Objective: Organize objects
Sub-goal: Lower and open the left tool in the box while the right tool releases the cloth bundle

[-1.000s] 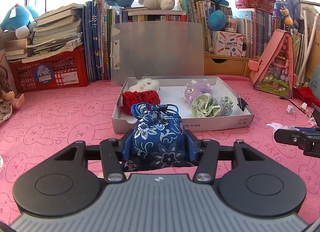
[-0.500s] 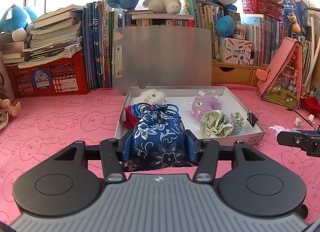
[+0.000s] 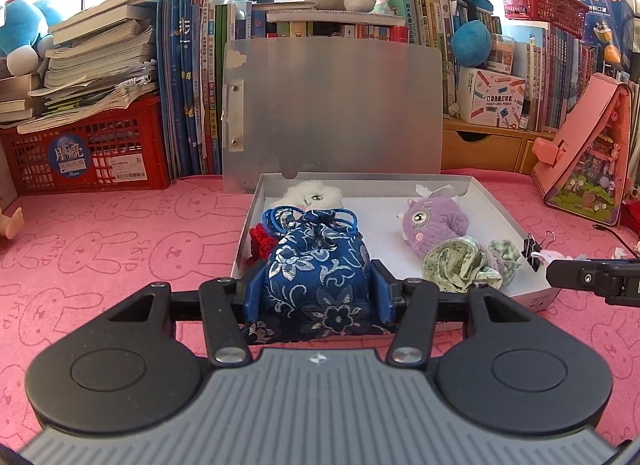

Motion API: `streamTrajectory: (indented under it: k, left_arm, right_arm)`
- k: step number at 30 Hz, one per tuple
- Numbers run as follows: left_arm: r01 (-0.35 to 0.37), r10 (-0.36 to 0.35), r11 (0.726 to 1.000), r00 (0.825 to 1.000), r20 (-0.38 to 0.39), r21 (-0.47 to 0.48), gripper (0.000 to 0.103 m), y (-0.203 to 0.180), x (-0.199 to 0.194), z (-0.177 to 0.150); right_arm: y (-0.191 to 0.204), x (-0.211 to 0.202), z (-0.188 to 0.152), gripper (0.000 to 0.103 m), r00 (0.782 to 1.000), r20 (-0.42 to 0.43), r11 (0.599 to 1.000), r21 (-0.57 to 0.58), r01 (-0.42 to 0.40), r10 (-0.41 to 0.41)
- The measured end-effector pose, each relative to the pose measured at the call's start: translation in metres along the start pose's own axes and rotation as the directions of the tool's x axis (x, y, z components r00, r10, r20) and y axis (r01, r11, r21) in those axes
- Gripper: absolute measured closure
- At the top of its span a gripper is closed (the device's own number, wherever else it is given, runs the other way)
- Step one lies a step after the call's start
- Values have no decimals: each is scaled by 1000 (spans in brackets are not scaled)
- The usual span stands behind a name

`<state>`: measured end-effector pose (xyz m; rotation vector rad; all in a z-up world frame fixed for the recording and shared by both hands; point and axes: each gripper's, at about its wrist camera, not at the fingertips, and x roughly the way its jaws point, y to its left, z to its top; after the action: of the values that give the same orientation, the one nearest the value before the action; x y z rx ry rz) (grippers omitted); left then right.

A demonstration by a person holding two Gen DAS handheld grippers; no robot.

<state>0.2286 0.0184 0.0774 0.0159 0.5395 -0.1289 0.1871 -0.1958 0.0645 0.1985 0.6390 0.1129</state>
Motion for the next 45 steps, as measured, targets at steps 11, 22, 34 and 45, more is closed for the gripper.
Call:
streamTrajectory:
  k: [11,22,34,45]
  left_arm:
    - [1,-3,1000,996,-84,-27,44,6,46,6]
    - [-25,27,1000,995,-97,16,44,8,76,9]
    - [-66,66,998,989,-129,2,44,15,98,17]
    - [-34,36,999,998,-57,42,21,11,63,23]
  right_arm:
    - [5,46,9,56,996,-85,999,32,-23,26]
    - [4,71,20,55,996,-89,1000,28,-7,10]
    - [-1,88,24,52,995,-98,999,39,1,3]
    - [3,61,22,29,999,-41,1000,-2,-1,1]
